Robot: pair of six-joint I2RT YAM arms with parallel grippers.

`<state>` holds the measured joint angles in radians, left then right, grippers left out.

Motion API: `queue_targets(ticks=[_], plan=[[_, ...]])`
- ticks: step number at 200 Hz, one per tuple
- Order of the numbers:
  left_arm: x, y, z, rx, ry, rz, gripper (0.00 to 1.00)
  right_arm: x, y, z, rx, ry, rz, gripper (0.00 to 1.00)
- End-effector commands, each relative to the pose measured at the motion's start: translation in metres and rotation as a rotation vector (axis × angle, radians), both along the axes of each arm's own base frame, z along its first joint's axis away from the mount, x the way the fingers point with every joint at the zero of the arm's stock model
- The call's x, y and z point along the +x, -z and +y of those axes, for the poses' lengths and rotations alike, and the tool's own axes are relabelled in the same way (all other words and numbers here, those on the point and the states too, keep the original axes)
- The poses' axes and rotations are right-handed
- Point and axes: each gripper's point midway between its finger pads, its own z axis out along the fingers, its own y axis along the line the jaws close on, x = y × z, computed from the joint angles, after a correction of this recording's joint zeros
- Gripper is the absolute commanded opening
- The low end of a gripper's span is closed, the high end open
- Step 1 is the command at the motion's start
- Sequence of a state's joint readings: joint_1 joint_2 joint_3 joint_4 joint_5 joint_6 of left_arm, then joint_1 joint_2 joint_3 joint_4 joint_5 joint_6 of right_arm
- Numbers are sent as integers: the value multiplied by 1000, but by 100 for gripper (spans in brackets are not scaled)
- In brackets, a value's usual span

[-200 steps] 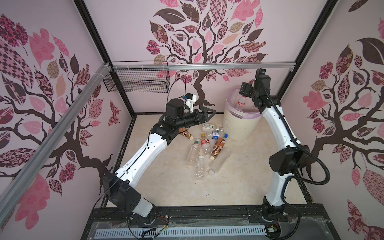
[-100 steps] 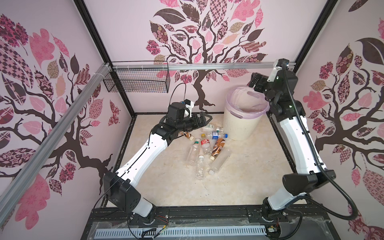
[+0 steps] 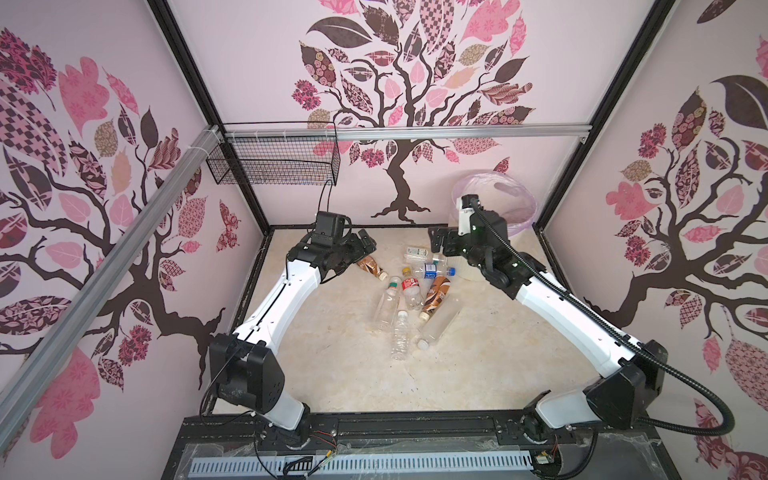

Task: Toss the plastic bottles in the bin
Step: 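Move the right gripper back toward the pile while the left gripper lowers, then close the left gripper on the small brown Nescafe bottle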

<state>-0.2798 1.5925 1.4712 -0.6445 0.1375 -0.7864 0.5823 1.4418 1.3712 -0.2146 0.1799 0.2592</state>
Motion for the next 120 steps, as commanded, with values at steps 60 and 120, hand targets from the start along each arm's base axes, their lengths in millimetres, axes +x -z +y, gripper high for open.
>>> queue_targets(ticks=[60, 120], plan=[[66, 78, 28, 73, -176, 151, 98, -32, 57, 35, -51, -67, 50, 99], [104, 111, 26, 74, -226, 183, 98, -39, 71, 32, -56, -82, 65, 99]])
